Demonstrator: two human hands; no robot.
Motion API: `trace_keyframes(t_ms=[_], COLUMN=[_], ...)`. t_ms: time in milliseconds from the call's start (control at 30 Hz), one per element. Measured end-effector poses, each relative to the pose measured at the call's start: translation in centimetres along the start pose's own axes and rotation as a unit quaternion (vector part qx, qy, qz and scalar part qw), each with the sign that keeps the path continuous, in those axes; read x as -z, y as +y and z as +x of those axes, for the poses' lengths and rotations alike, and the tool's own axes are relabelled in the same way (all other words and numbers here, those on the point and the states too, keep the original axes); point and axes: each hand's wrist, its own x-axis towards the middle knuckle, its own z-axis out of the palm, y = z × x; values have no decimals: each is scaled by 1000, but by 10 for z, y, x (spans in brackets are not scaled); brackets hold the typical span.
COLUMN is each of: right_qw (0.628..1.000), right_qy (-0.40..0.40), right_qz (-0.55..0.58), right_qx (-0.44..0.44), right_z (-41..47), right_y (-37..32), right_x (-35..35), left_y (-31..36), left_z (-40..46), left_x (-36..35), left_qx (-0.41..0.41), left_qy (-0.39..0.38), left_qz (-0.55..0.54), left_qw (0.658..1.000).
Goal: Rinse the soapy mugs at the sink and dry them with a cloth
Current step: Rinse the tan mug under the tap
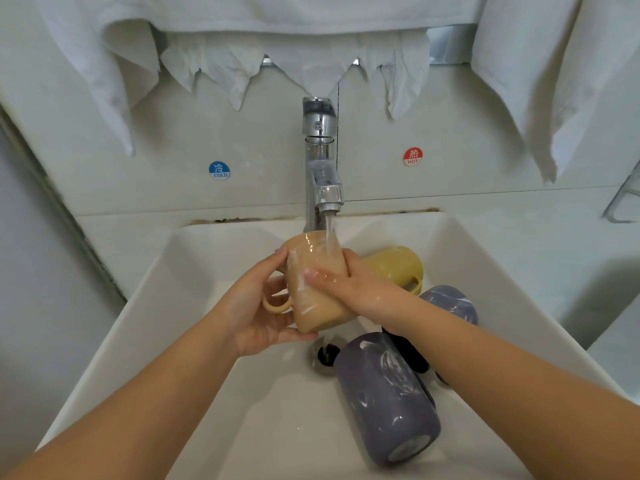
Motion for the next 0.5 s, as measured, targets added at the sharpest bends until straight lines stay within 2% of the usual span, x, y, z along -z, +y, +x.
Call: trace_keyframes(t_ms=[67,167,367,500], right_qw=[1000,998,999,1000], right_qy=[19,64,-45,23], right_qz=[-24,3,21,18], right_qx=[-1,-5,1,0], right_z=[3,10,0,3], right_y=[-1,-6,2,-4], right_x=[-3,-3,11,11], left_y=[-1,0,0,-1], left_z=[1,1,0,2], left_x=[0,0,1,0], left_qx=[4,6,10,23], left_qy=[-6,-2,16,15], left_qz=[8,4,-41,-46], left_qw=[1000,1000,999,999])
